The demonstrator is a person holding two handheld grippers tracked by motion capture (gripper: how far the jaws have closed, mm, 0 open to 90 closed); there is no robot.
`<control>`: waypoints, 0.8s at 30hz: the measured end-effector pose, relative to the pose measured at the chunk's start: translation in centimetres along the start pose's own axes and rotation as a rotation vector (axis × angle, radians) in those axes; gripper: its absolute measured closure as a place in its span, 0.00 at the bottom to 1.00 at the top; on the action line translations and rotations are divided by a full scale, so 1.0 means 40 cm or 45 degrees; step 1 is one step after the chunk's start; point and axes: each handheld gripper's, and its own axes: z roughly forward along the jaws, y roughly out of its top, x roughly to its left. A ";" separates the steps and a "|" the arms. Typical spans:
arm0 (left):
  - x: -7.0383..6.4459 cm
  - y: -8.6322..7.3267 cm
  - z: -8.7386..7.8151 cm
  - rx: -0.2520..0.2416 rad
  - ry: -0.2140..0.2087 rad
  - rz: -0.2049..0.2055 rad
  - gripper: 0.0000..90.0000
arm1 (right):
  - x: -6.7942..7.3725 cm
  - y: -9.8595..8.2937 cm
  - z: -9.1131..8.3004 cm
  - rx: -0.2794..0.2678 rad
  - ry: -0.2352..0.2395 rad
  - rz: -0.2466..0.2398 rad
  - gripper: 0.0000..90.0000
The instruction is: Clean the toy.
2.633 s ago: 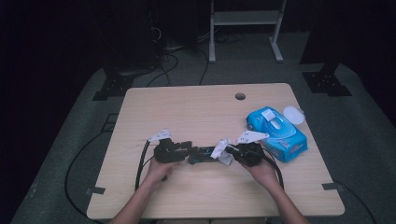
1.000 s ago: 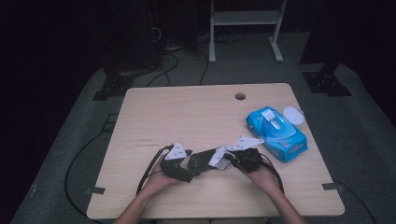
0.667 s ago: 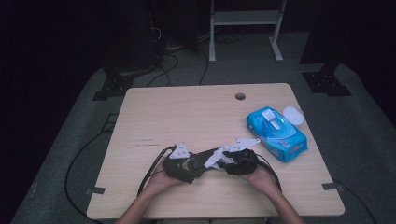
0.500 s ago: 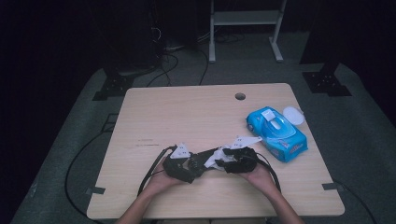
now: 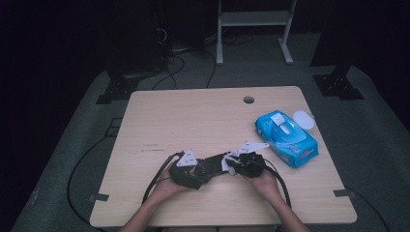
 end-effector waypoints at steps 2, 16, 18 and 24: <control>-0.007 0.003 0.000 0.014 0.013 0.021 0.27 | 0.001 -0.006 -0.001 -0.010 -0.001 0.015 0.89; -0.020 0.002 0.005 -0.002 0.010 0.071 0.27 | 0.090 0.011 0.018 -0.049 0.108 -0.123 0.89; -0.020 0.003 0.004 -0.009 0.012 0.070 0.27 | 0.049 -0.002 0.004 -0.035 0.042 -0.057 0.89; -0.023 0.002 0.007 -0.012 0.017 0.077 0.27 | 0.027 -0.019 -0.006 -0.059 0.043 0.034 0.89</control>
